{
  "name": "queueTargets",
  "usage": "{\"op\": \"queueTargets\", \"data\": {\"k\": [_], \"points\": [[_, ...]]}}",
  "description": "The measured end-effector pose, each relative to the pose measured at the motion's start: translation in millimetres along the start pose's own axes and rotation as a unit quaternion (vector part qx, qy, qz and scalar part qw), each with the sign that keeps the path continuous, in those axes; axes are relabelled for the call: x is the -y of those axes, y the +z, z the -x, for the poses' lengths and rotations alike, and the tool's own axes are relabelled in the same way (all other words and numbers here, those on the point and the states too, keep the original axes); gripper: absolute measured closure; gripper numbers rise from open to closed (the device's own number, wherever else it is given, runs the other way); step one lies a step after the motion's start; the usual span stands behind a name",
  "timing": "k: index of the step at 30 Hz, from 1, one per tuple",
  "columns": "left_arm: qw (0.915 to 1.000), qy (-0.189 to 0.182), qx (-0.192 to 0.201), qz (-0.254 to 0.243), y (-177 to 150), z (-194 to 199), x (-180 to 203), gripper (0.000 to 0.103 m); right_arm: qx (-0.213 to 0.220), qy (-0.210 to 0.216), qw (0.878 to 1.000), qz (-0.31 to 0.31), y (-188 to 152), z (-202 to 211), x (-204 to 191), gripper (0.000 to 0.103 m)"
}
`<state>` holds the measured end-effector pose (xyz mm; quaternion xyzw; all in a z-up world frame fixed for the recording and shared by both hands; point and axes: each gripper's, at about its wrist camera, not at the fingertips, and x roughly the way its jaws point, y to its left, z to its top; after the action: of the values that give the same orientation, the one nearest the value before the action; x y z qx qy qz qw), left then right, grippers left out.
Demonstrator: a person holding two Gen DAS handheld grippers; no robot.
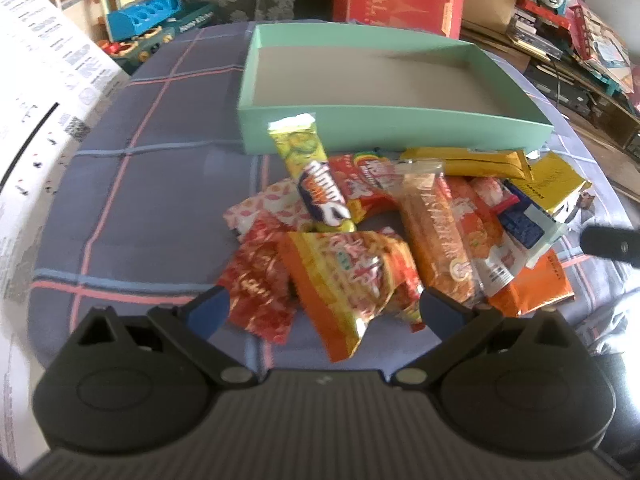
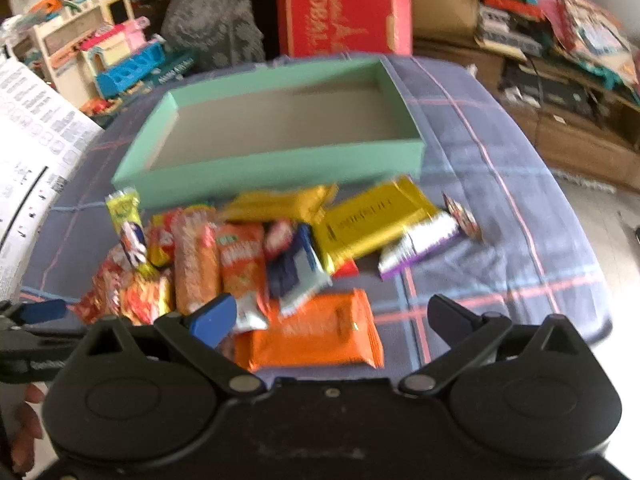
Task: Organize snacks
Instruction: 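Move both grippers toward the snack pile in front of the green tray, then grasp the orange pastry pack with the right gripper while the left grasps the red-orange chip bag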
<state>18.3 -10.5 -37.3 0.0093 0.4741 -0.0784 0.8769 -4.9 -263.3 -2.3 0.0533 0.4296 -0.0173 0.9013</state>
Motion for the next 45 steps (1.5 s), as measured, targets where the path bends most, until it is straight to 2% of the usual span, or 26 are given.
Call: {"op": "queueTargets", "data": {"k": [5, 8, 10, 12, 16, 19, 21, 23, 26, 33, 42, 44, 45], "points": [[0.9998, -0.018, -0.001, -0.004, 6.1, -11.8, 9.6, 0.000, 0.046, 0.061, 0.996, 0.040, 8.1, -2.7, -10.2, 0.000], [0.9997, -0.023, -0.001, 0.004, 7.5, -20.3, 10.9, 0.001, 0.037, 0.068, 0.996, 0.037, 13.8, -11.8, -13.6, 0.000], [0.9995, -0.029, 0.000, 0.014, 7.1, -24.5, 8.8, 0.022, 0.015, 0.072, 0.997, 0.028, 18.7, -21.0, -14.4, 0.000], [0.9994, -0.030, 0.001, 0.019, 7.8, -26.9, 4.2, 0.027, -0.001, 0.069, 0.997, 0.021, 23.0, -29.2, -14.8, 0.000], [0.9986, -0.039, 0.002, 0.037, 7.6, -28.3, -7.7, 0.028, -0.007, 0.079, 0.997, 0.016, 22.7, -34.5, -20.3, 0.000], [0.9983, -0.041, -0.001, 0.042, 5.4, -29.3, -15.0, 0.024, -0.024, 0.104, 0.994, 0.009, 22.8, -39.4, -25.6, 0.017], [0.9979, -0.044, -0.003, 0.047, 3.4, -30.2, -19.0, 0.024, -0.037, 0.123, 0.992, 0.008, 23.4, -45.5, -29.8, 0.021], [0.9977, -0.047, -0.003, 0.049, 1.8, -30.3, -21.3, 0.024, -0.051, 0.133, 0.990, 0.010, 23.4, -53.3, -36.9, 0.040], [0.9978, -0.048, -0.002, 0.046, 1.1, -30.6, -20.6, 0.024, -0.072, 0.151, 0.986, 0.011, 23.7, -65.6, -48.1, 0.056], [0.9978, -0.054, -0.001, 0.039, -2.7, -30.4, -20.3, 0.023, -0.097, 0.166, 0.981, 0.019, 24.5, -77.8, -65.5, 0.056], [0.9978, -0.053, -0.002, 0.040, -4.4, -31.3, -21.3, 0.020, -0.127, 0.156, 0.979, 0.014, 21.6, -95.6, -71.4, 0.056], [0.9980, -0.050, -0.002, 0.039, -4.8, -31.1, -21.1, 0.020, -0.120, 0.153, 0.981, 0.015, 18.8, -96.1, -72.2, 0.064], [0.9981, -0.049, -0.001, 0.039, -4.7, -30.5, -20.6, 0.020, -0.115, 0.154, 0.981, 0.017, 18.8, -94.1, -72.5, 0.064]]}}
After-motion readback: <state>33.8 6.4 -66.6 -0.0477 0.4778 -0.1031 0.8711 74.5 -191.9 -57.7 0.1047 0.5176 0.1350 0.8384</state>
